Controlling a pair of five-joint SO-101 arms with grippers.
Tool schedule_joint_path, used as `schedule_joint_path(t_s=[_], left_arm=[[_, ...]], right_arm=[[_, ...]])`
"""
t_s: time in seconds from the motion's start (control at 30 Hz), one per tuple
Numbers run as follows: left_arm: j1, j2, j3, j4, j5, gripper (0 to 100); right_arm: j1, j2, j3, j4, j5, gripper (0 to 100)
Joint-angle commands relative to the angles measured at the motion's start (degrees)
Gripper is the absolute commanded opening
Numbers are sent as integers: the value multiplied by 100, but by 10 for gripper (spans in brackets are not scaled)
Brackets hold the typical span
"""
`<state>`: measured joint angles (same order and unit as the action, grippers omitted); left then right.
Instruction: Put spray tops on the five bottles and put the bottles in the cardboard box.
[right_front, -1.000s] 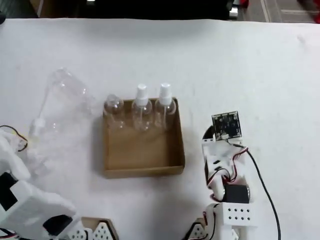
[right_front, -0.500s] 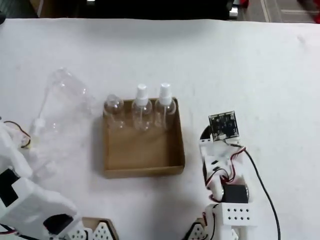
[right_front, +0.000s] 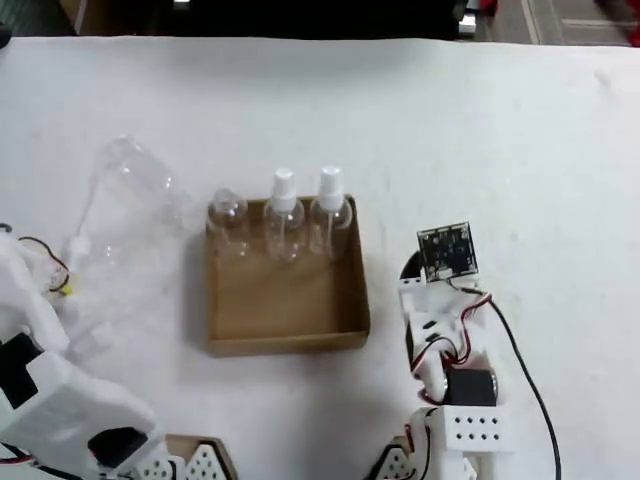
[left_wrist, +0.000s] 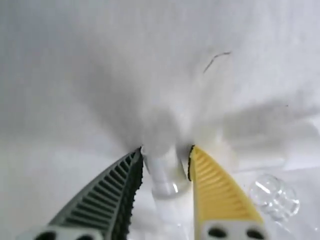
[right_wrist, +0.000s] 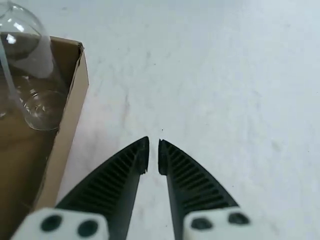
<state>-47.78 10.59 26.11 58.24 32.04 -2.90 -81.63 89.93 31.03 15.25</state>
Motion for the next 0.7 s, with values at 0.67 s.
schedule_joint_path(t_s=[0.67], left_arm=[[207,-57,-5029,4431,-193,23]], right_arm=[[22,-48,-18,-119,70,15]])
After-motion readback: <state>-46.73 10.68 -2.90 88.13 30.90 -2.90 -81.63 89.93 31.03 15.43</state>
